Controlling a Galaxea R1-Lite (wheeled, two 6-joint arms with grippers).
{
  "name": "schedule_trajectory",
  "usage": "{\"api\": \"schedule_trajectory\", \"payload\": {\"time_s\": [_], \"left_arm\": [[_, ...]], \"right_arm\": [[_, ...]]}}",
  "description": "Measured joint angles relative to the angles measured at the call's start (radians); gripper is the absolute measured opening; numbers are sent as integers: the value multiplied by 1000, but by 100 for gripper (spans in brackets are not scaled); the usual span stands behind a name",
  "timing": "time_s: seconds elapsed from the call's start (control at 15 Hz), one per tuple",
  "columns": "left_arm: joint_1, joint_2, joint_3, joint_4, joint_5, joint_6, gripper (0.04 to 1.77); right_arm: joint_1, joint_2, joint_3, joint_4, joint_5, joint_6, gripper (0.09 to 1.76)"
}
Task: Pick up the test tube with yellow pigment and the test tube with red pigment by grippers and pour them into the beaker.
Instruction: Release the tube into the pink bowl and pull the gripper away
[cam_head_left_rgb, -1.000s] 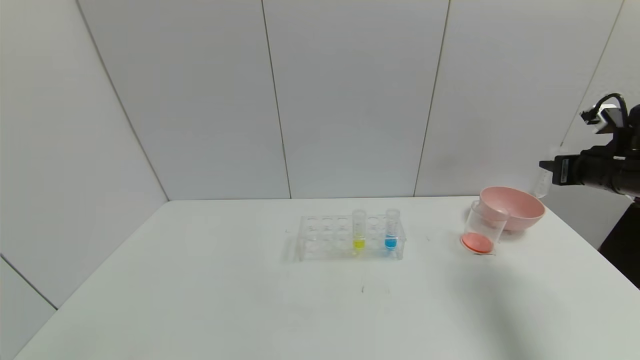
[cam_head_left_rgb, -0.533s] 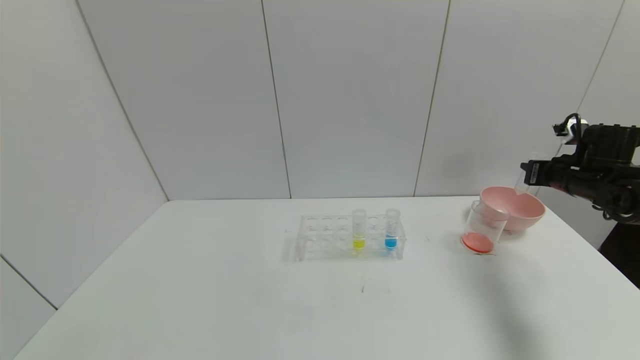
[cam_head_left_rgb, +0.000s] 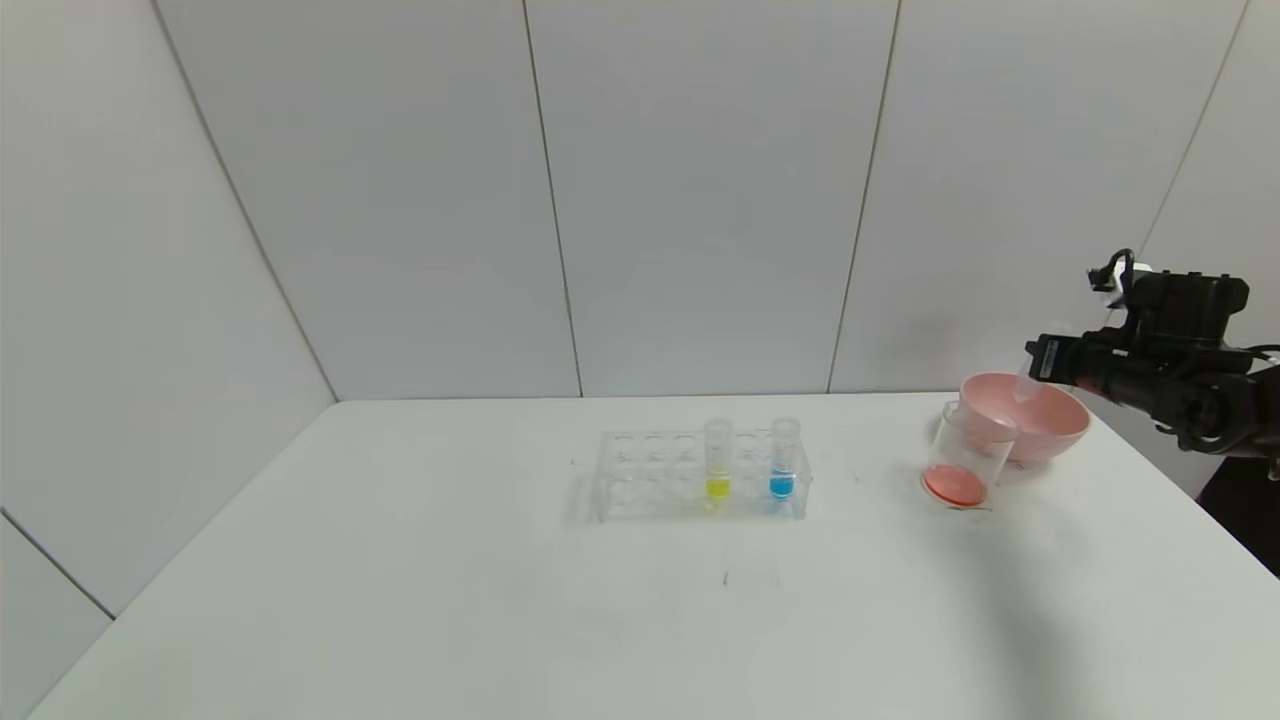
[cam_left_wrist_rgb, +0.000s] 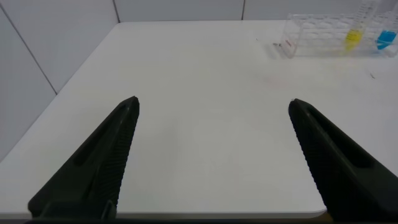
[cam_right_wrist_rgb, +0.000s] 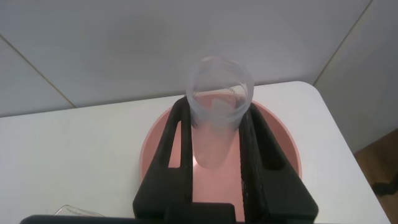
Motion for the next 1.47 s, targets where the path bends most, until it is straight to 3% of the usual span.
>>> {"api": "schedule_trajectory", "payload": {"time_s": [1.07,1.27,1.47], "left_arm": [[0,0,0,0,0,0,172],[0,0,0,0,0,0,172],[0,0,0,0,0,0,172]], "right_arm": [[-14,9,-4,6,2,-5,50],[-14,9,-3,12,4,-4,87],[-14,9,-7,13,5,-5,114]]}}
